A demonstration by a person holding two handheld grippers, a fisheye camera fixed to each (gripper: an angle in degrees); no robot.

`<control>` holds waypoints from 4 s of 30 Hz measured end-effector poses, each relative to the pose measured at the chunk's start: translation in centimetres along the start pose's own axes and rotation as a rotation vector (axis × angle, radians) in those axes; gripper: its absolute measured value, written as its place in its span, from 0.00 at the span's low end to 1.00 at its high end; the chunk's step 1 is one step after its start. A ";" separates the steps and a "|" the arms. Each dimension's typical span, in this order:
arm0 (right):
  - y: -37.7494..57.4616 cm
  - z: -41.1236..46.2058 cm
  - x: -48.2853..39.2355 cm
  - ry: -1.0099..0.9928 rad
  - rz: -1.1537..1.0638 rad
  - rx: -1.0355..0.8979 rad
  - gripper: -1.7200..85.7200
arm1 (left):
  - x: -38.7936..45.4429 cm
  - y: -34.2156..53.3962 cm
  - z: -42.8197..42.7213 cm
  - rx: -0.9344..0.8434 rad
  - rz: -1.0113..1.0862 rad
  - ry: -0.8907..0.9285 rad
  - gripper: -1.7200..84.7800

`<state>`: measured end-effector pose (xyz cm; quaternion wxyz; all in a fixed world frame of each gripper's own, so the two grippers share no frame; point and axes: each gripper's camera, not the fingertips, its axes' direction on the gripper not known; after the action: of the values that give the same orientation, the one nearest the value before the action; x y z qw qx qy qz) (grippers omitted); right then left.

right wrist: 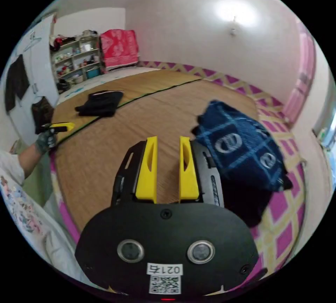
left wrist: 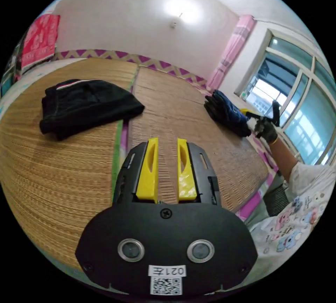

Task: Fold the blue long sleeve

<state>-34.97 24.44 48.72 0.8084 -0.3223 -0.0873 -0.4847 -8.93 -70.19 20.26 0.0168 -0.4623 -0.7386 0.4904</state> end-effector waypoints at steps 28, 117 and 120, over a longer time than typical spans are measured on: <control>-1.9 -0.8 -9.7 0.619 -0.095 0.019 0.03 | 15.5 8.9 6.4 -0.077 0.097 0.193 0.06; 25.1 -14.3 22.6 -0.404 0.768 0.182 0.03 | 0.2 6.4 3.1 -0.093 -0.256 0.304 0.09; 29.3 -14.6 23.8 -0.326 0.877 0.134 0.06 | 0.7 4.8 4.5 -0.103 -0.213 0.270 0.10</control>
<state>-0.62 7.69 35.41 0.9317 -0.3477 -0.0996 -0.0340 -8.28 -72.44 14.08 0.1440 -0.4435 -0.7986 0.3807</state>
